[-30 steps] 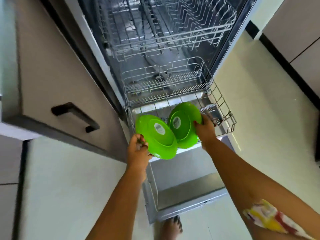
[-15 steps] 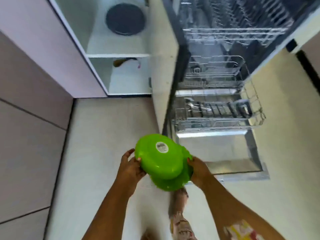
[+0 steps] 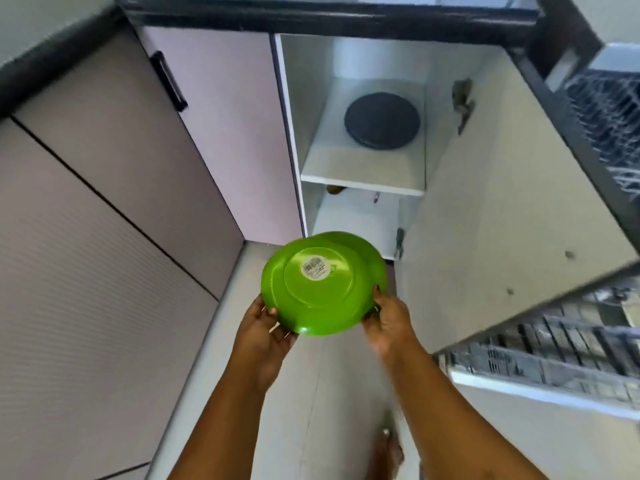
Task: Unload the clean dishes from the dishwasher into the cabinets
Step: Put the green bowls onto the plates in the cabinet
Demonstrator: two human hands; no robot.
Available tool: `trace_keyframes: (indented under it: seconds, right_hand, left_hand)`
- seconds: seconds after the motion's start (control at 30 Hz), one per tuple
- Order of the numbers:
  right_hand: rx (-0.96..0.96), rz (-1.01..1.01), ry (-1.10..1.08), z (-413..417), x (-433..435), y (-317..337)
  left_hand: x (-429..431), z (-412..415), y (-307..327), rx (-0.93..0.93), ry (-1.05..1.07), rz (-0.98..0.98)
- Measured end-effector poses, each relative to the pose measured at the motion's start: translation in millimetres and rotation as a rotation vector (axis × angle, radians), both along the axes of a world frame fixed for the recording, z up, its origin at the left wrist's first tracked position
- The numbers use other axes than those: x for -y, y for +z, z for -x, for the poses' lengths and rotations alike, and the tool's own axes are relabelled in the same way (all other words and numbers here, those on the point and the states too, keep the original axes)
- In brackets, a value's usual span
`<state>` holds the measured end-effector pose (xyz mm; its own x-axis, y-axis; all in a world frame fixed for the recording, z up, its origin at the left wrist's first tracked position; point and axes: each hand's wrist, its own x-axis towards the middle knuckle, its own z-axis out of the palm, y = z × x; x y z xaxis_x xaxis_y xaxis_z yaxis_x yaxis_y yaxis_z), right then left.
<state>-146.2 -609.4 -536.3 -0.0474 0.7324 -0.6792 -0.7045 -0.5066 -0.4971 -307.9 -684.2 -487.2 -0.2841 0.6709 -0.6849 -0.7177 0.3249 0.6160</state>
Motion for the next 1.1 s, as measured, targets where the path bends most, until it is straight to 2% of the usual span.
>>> trace_keyframes:
  seconds: [0.13,0.33,0.67,0.87,1.0,1.1]
  right_hand:
    - [0.034,-0.088,-0.062,6.5,-107.1,8.2]
    - [0.110,-0.072,-0.138,1.7,-218.2,12.3]
    - [0.219,-0.095,-0.217,3.9,-313.0,-6.9]
    - [0.302,-0.029,-0.205,8.7,-354.9,-13.7]
    - [0.343,-0.034,-0.230,9.1,-375.7,-23.9]
    - [0.469,-0.018,-0.212,8.6,-389.5,-31.1]
  left_hand:
    - [-98.5,-1.1,-9.8,0.038,0.032,-0.027]
    - [-218.2,-1.2,-3.8,0.059,0.084,-0.111]
    - [-305.8,8.1,-43.8,0.129,-0.040,-0.158]
    - [-347.0,14.3,-44.4,0.112,-0.122,-0.111]
    - [-365.4,11.6,-51.1,0.146,-0.096,-0.087]
    - [-377.1,10.2,-56.3,0.160,-0.114,-0.084]
